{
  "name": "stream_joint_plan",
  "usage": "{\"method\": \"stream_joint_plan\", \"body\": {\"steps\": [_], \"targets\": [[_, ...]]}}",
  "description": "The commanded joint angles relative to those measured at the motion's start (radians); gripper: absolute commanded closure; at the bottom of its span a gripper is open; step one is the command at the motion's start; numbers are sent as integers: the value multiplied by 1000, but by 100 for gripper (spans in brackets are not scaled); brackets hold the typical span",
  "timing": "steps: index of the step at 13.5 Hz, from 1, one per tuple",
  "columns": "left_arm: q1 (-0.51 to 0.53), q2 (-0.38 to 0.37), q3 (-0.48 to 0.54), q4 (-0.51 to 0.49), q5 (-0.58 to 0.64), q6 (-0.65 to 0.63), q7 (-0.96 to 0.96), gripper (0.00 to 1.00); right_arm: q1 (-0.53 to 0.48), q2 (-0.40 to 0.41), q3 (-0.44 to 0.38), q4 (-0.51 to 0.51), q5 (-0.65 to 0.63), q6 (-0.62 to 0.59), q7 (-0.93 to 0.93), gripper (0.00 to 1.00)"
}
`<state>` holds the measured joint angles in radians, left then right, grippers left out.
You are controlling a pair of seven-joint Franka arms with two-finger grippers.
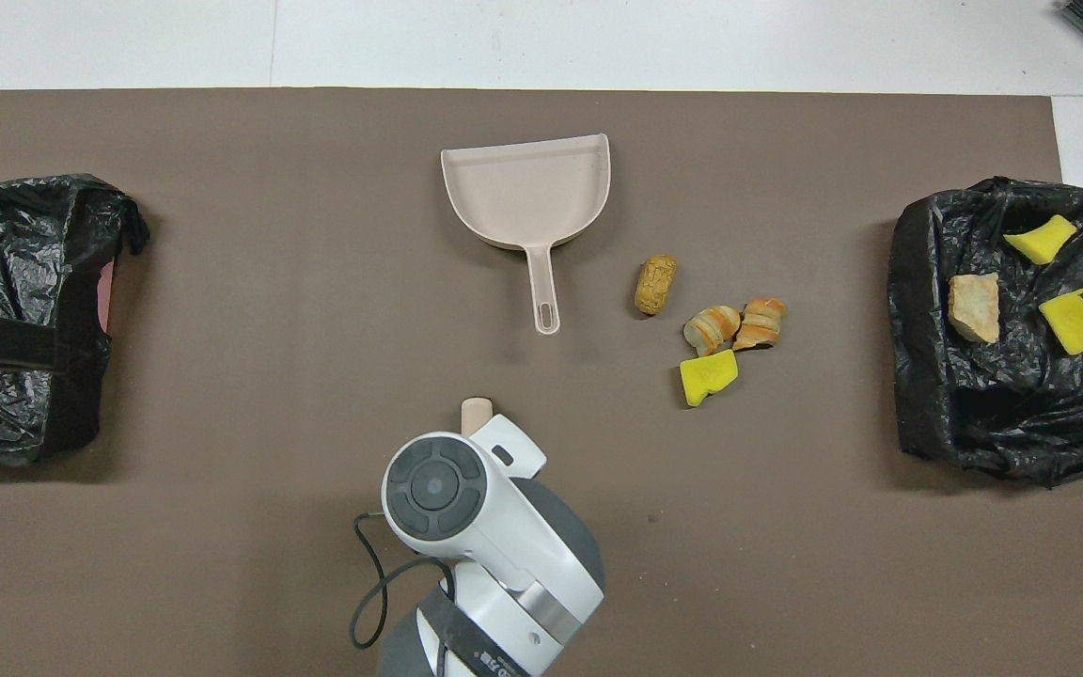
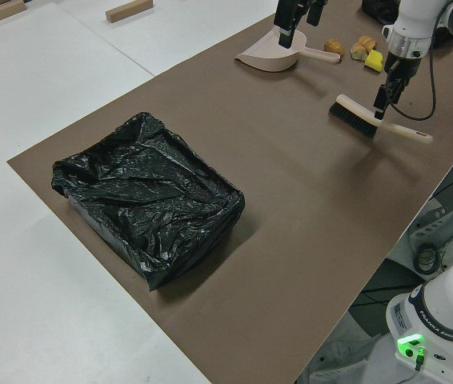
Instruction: Sweep and dump trash in bin
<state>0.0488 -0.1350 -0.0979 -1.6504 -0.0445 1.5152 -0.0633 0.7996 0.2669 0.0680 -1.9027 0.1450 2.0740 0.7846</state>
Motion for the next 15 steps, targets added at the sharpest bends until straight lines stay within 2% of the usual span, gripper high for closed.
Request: {"method": "stream_joint_plan", "body": {"steps": [1, 4, 6, 7, 8, 9, 12, 15], "targets": [[11, -5, -5, 9, -3, -21, -6, 0, 35, -83, -4, -144, 31, 70, 30, 10], [11, -5, -5, 9, -3, -21, -6, 0, 49, -90, -2, -160, 31, 66, 42, 23], [-1, -8, -6, 4, -3, -21, -10, 0, 53, -94, -2, -167, 31, 66, 41, 42], [-3, -6, -8, 4, -3, 2, -10, 0, 56, -95, -2, -171, 31, 66, 41, 55], [-6, 4, -9, 1, -6, 73, -13, 0, 56, -98, -2, -171, 33, 57, 39, 81], [-12, 12, -14, -18, -12, 151, -12, 0, 56, -97, -4, -167, 37, 49, 41, 100], [-111, 81, -16, -26, -11, 275, -6, 0, 53, -97, -4, -122, 41, -21, 67, 100], [-194, 152, -17, -14, -2, 350, -39, 0, 29, -185, -10, -127, 41, -139, 108, 100]]}}
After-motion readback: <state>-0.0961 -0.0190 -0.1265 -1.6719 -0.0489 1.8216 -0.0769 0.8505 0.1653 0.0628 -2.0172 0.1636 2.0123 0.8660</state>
